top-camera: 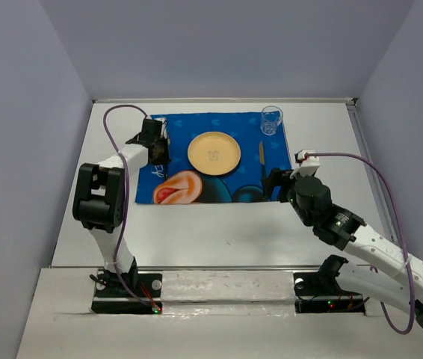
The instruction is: Set the dinner table for one person
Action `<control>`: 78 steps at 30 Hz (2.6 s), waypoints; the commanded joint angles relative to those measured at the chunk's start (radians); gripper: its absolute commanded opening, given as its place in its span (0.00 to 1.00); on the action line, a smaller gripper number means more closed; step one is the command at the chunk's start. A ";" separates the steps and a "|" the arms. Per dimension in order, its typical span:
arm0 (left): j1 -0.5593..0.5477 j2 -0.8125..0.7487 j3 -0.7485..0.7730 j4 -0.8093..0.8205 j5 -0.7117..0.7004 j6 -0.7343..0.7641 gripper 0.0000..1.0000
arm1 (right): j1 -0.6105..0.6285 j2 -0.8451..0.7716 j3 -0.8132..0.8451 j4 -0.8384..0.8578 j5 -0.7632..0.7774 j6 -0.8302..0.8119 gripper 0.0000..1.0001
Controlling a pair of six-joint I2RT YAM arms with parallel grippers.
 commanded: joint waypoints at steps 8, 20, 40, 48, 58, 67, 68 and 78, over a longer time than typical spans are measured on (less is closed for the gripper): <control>0.001 0.048 0.133 -0.096 -0.145 -0.003 0.00 | -0.008 0.009 0.015 0.002 -0.037 -0.007 0.88; -0.048 0.077 0.163 -0.160 -0.228 0.002 0.00 | -0.008 0.020 0.012 0.001 -0.040 -0.023 0.88; -0.086 0.095 0.129 -0.185 -0.255 -0.012 0.00 | -0.017 0.017 0.009 0.002 -0.038 -0.029 0.89; -0.086 0.105 0.137 -0.175 -0.232 -0.016 0.00 | -0.017 0.020 0.005 0.002 -0.040 -0.027 0.89; -0.086 0.103 0.132 -0.166 -0.234 -0.018 0.25 | -0.017 0.020 0.012 0.001 -0.038 -0.023 0.89; -0.086 0.100 0.132 -0.168 -0.226 -0.026 0.48 | -0.017 0.012 0.021 -0.001 -0.037 -0.020 0.90; -0.088 0.094 0.130 -0.168 -0.225 -0.027 0.51 | -0.017 0.009 0.024 -0.001 -0.035 -0.021 0.90; -0.088 -0.110 0.117 -0.143 -0.234 -0.058 0.76 | -0.017 -0.011 0.066 -0.045 -0.016 -0.003 1.00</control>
